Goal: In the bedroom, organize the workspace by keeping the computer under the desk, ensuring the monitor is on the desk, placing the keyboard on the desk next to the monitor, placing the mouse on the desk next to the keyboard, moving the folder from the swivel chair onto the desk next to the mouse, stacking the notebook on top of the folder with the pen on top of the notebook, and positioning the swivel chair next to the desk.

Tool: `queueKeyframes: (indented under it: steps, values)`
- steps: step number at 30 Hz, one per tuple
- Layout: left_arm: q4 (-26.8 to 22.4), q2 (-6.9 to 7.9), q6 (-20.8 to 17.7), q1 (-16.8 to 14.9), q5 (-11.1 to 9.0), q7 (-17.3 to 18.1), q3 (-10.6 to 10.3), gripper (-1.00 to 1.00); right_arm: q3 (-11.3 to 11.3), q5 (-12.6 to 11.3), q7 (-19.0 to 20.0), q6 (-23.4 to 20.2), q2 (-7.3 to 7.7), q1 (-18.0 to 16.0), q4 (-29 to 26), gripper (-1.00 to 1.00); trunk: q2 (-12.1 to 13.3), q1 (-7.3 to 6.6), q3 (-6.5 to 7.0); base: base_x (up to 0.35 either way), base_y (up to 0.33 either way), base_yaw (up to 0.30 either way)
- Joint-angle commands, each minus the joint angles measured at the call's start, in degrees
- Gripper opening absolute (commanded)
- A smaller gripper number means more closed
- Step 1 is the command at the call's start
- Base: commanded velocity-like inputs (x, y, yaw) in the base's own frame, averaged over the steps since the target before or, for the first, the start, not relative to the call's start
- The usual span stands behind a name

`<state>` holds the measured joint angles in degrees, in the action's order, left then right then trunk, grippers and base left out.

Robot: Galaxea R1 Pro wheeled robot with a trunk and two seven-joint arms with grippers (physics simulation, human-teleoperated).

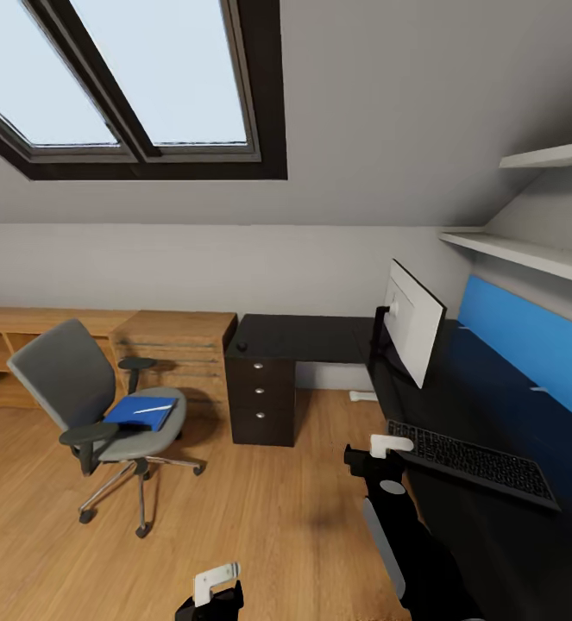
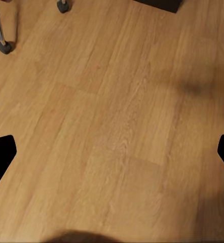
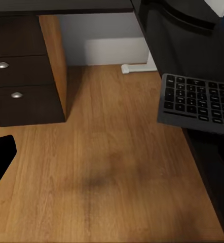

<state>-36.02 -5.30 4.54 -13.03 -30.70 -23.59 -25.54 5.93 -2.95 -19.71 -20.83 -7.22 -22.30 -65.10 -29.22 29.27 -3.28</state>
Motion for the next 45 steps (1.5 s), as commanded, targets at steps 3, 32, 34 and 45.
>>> queueKeyframes:
  steps: [3, 32, 34, 45]
  values:
    - [0.0, 0.06, 0.4, -0.1, -0.6, -0.4, -0.4, 1.0, 0.1, -0.3, -0.4, -0.3, 0.02, -0.1, 0.0, 1.0, -0.1, 0.03, -0.13, 0.0, 0.0, -0.142]
    - [0.0, 0.28, 0.4, -0.1, -0.8, -0.3, -0.2, 1.0, -2.4, -0.2, -0.1, 3.5, 0.84, -0.3, 3.6, 1.0, -0.1, 0.03, -0.13, 0.0, -0.197, -0.012]
    - [0.0, 0.37, 0.4, -0.1, -0.8, -0.3, -0.1, 1.0, -4.2, -0.2, 0.0, 3.8, 2.49, -4.5, 10.3, 1.0, -0.1, 0.03, -0.13, 0.0, -0.014, 0.0]
    - [-0.2, 0.84, 0.4, -0.1, -0.8, -0.3, 0.1, 1.0, -5.1, -4.2, 4.7, 17.4, 10.21, -31.5, 49.7, 1.0, -0.1, 0.03, -0.13, 0.0, -0.002, 0.0]
